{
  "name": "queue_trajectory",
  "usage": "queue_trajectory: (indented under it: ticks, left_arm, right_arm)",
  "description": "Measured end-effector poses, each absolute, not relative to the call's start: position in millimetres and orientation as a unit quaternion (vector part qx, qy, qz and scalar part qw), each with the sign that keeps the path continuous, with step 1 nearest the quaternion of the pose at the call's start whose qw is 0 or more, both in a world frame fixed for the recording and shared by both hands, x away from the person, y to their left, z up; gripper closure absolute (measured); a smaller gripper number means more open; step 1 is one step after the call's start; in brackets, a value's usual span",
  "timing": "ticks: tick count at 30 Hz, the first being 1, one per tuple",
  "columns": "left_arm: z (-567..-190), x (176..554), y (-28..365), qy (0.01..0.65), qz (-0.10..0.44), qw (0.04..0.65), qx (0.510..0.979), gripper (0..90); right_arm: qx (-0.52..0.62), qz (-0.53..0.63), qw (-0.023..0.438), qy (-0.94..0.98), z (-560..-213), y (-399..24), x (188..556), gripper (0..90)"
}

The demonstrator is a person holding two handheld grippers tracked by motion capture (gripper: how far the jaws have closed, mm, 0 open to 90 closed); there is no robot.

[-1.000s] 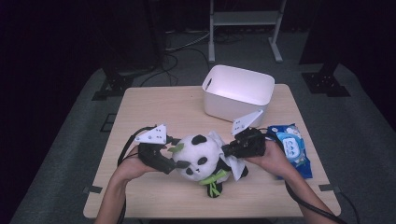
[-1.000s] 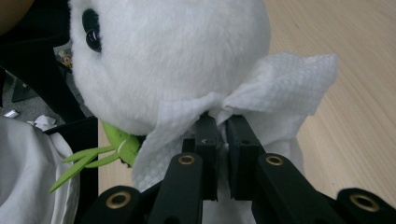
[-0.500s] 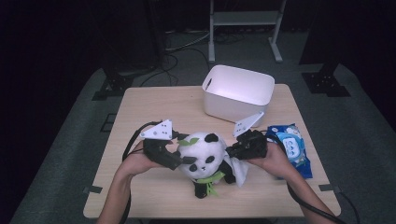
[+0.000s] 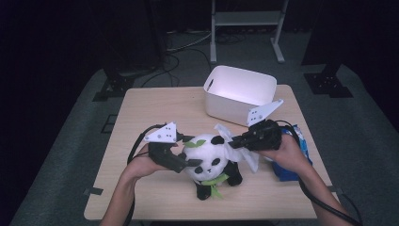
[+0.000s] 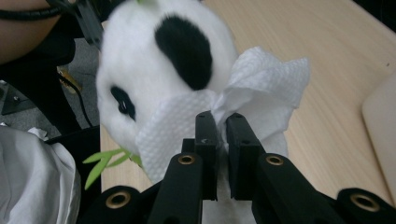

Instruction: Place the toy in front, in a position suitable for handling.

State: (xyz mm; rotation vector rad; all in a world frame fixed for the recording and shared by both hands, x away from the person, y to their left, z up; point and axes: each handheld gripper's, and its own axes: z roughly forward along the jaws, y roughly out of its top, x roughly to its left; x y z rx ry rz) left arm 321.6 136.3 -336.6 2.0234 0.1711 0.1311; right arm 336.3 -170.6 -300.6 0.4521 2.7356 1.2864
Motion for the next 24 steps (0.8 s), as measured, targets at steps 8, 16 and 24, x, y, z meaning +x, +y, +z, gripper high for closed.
queue_trajectory:
  ticks: [8,16,24]
  left_arm:
    - [-335,321,132,0.067,0.057,0.521,0.849,24.8]
    - [-335,323,127,0.066,0.054,0.519,0.851,24.8]
    - [-333,324,122,0.062,0.056,0.511,0.855,24.6]
  right_arm:
    - [0.128,0.437,0.044,0.889,-282,-163,333,83.6]
    - [0.099,0.435,0.036,0.894,-270,-143,333,83.6]
    - [0.077,0.411,0.032,0.908,-268,-117,333,83.4]
